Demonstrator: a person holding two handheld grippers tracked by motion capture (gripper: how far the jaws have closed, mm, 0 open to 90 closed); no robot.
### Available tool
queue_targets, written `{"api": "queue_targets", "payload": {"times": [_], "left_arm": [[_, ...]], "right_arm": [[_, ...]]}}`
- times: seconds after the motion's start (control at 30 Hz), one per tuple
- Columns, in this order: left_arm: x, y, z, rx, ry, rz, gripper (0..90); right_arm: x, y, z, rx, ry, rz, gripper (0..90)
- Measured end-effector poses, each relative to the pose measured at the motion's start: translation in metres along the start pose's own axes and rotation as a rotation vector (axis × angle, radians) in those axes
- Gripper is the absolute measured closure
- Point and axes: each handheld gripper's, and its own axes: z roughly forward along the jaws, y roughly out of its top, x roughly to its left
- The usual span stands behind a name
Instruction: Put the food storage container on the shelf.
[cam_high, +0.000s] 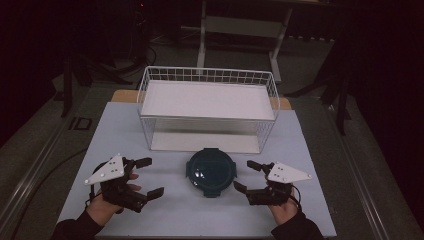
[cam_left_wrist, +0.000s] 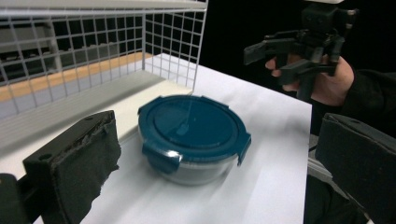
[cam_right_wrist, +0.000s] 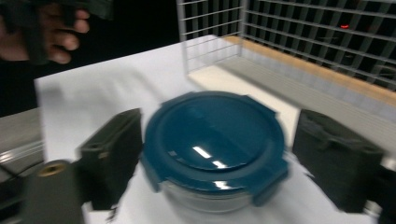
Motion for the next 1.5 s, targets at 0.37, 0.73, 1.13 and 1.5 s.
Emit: {"api": "queue_targets", "payload": {"times": [0.37, 0.73, 1.13, 1.5], "left_arm": [[0.012, 0.027, 0.033, 0.041, 0.015, 0.010, 0.2], [0.025, 0.034, 0.065, 0.020, -0.011, -0.007, 0.2], [0.048, 0.020, 0.096, 0.109, -0.010, -0.208, 0.2], [0.072, -0.017, 0.112, 0.314, -0.009, -0.504, 0.2]], "right_arm": [[-0.013, 0.010, -0.010, -0.015, -0.139, 0.006, 16.5], [-0.015, 0.017, -0.018, -0.086, -0.173, 0.016, 10.0], [-0.018, 0.014, -0.013, -0.101, -0.140, 0.057, 9.9], [-0.008, 0.004, -0.009, -0.057, -0.086, 0.039, 13.4]]}}
